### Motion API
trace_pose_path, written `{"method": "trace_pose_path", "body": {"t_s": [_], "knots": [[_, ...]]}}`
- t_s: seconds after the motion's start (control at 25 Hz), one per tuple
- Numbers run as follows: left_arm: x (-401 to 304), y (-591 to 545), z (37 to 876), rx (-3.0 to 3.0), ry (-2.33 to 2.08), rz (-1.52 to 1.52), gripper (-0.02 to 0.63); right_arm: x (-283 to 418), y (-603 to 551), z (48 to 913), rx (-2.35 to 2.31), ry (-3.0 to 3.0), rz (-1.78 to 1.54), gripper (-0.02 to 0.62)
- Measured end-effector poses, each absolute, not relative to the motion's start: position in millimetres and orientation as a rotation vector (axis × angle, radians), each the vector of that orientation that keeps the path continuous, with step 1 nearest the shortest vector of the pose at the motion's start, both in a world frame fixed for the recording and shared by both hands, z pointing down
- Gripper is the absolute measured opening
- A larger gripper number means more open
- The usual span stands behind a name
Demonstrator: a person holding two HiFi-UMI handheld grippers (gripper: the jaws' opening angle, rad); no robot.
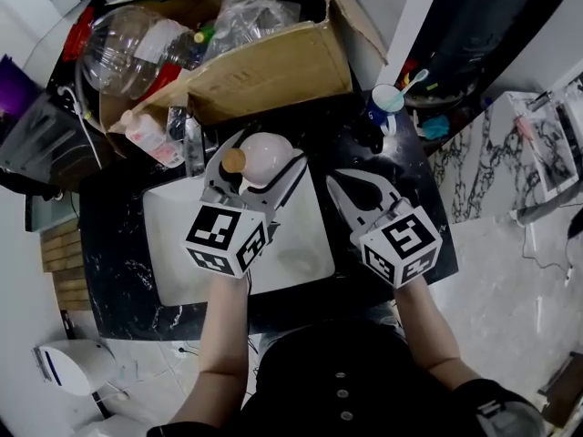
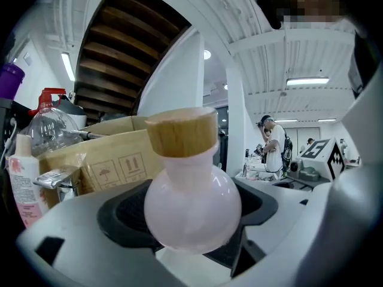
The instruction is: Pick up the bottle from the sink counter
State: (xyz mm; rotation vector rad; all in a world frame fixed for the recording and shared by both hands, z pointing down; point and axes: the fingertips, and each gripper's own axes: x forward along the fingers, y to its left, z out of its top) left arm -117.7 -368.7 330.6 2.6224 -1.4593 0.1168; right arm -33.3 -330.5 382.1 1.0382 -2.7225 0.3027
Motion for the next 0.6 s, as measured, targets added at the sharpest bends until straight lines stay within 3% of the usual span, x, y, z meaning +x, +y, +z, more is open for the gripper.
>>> {"method": "trace_pose_path", "body": {"t_s": [0.6], "knots": [[-139.2, -314.2, 298.6, 2.608, -1.532, -0.059, 0.396, -46.9, -303.9, 339.5, 1.004, -2.834, 0.231, 0.005]]}}
